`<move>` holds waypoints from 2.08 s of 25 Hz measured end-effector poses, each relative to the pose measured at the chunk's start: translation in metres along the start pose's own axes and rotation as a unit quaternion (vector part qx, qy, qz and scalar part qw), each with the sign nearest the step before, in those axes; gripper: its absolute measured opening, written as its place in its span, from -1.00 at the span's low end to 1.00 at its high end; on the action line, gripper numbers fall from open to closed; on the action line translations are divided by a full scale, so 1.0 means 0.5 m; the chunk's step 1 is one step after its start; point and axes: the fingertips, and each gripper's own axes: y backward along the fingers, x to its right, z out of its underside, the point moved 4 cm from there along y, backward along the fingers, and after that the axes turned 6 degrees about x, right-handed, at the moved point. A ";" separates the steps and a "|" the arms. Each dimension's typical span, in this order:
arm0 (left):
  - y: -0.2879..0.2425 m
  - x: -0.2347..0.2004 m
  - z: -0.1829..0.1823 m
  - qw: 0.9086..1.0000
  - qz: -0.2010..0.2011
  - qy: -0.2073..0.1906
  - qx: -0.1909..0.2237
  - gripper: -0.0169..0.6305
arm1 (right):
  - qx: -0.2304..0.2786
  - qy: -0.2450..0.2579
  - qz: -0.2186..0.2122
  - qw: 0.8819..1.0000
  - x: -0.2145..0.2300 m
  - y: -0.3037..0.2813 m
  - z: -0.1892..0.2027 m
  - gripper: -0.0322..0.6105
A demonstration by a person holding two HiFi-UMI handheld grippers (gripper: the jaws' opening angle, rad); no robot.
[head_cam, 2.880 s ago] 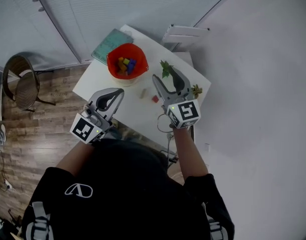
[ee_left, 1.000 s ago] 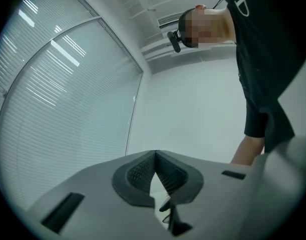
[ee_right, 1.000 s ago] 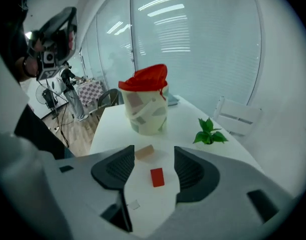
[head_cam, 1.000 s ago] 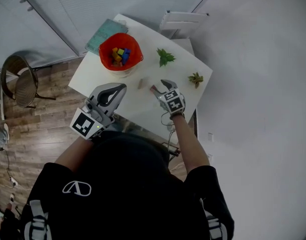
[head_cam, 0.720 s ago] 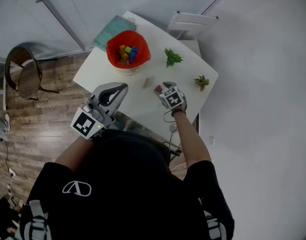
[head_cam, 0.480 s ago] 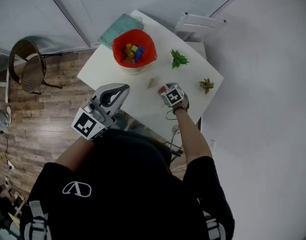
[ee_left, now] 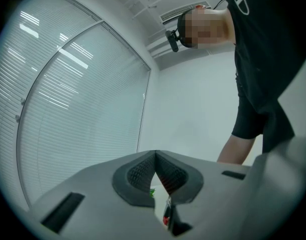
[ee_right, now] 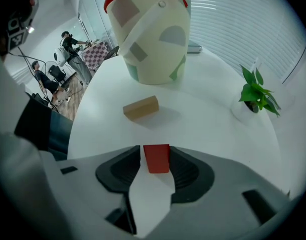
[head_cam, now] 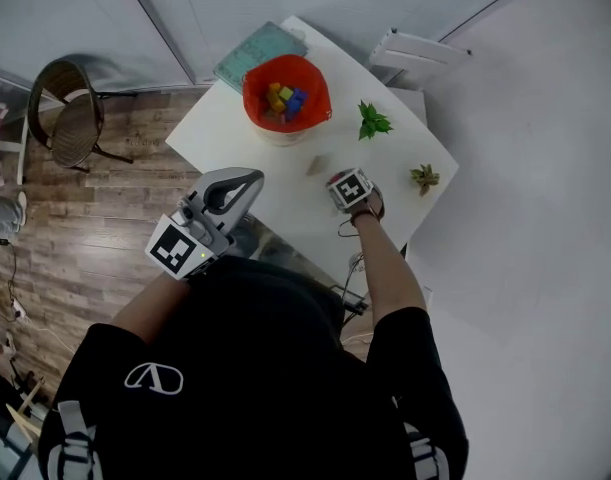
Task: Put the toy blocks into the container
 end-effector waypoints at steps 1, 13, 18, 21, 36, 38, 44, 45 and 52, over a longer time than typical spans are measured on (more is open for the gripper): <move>0.001 0.002 0.000 1.000 0.001 0.000 -0.001 -0.93 | 0.000 0.001 -0.001 1.000 0.000 -0.003 0.000 -0.37; -0.005 0.010 -0.001 1.000 0.007 0.001 0.001 -0.93 | -0.010 0.004 -0.009 1.000 0.000 0.015 -0.001 -0.44; -0.016 0.010 -0.009 1.000 0.017 0.004 0.010 -0.93 | 0.074 0.002 0.026 0.997 0.016 0.113 -0.071 -0.44; -0.026 0.011 -0.016 1.000 0.023 0.003 0.018 -0.93 | 0.133 -0.002 0.053 0.990 0.019 0.195 -0.110 -0.44; -0.098 0.031 -0.060 0.996 0.076 -0.001 0.049 -0.93 | 0.420 -0.011 0.158 0.894 -0.094 0.627 -0.241 -0.44; -0.106 0.036 -0.064 0.995 0.081 -0.002 0.052 -0.93 | 0.449 -0.011 0.169 0.877 -0.111 0.665 -0.243 -0.44; -0.119 0.045 -0.071 0.994 0.090 -0.004 0.057 -0.93 | 0.536 -0.019 0.207 0.818 -0.157 0.756 -0.223 -0.44; -0.120 0.048 -0.071 0.994 0.091 -0.005 0.057 -0.93 | 0.548 -0.022 0.210 0.810 -0.162 0.765 -0.216 -0.44; -0.119 0.050 -0.073 0.994 0.092 -0.011 0.051 -0.93 | 0.548 -0.035 0.231 0.803 -0.174 0.777 -0.187 -0.44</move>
